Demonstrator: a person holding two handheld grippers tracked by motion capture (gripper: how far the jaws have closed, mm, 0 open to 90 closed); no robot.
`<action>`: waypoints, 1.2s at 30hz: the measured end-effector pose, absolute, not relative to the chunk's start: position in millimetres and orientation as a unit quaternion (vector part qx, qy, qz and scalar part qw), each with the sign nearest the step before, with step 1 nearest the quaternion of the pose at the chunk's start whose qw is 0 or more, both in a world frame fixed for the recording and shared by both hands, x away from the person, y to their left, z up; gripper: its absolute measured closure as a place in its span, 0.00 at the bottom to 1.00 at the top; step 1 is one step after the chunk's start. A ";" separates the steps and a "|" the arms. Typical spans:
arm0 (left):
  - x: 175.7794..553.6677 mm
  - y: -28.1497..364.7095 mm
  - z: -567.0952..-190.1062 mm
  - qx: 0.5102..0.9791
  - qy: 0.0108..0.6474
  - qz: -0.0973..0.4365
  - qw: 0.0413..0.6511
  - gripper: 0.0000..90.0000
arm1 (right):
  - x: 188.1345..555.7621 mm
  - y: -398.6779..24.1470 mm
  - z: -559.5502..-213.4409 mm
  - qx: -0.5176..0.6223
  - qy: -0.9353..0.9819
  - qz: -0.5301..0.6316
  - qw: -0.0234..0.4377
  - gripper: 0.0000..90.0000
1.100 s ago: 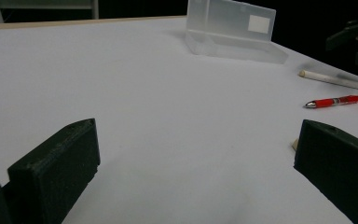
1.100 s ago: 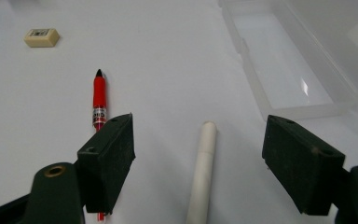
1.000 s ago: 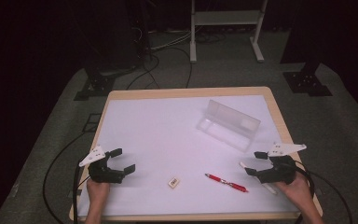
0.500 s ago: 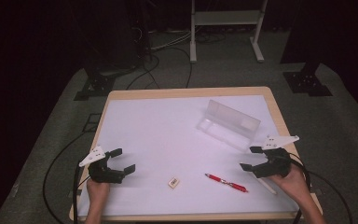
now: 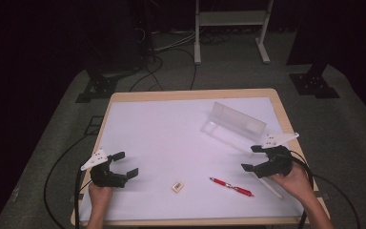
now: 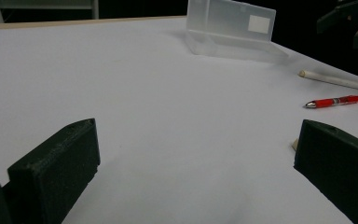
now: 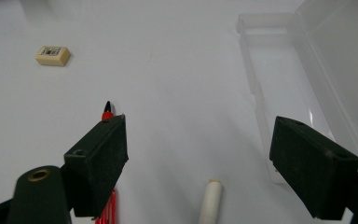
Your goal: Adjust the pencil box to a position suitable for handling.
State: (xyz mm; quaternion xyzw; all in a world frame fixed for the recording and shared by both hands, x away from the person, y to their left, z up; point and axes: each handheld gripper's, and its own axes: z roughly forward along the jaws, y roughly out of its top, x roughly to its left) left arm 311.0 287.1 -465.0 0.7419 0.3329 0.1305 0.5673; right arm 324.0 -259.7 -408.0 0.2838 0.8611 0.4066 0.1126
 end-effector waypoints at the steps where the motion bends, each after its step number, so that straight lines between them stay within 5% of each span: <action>1: 311.0 287.1 -465.0 0.742 0.333 0.130 0.567 0.00 | 324.0 -259.7 -408.0 0.284 0.861 0.407 0.113 0.20; 36: 310.8 287.4 -464.9 0.742 0.332 0.131 0.568 0.00 | 348.9 -241.3 -387.5 0.274 0.867 0.400 0.114 0.18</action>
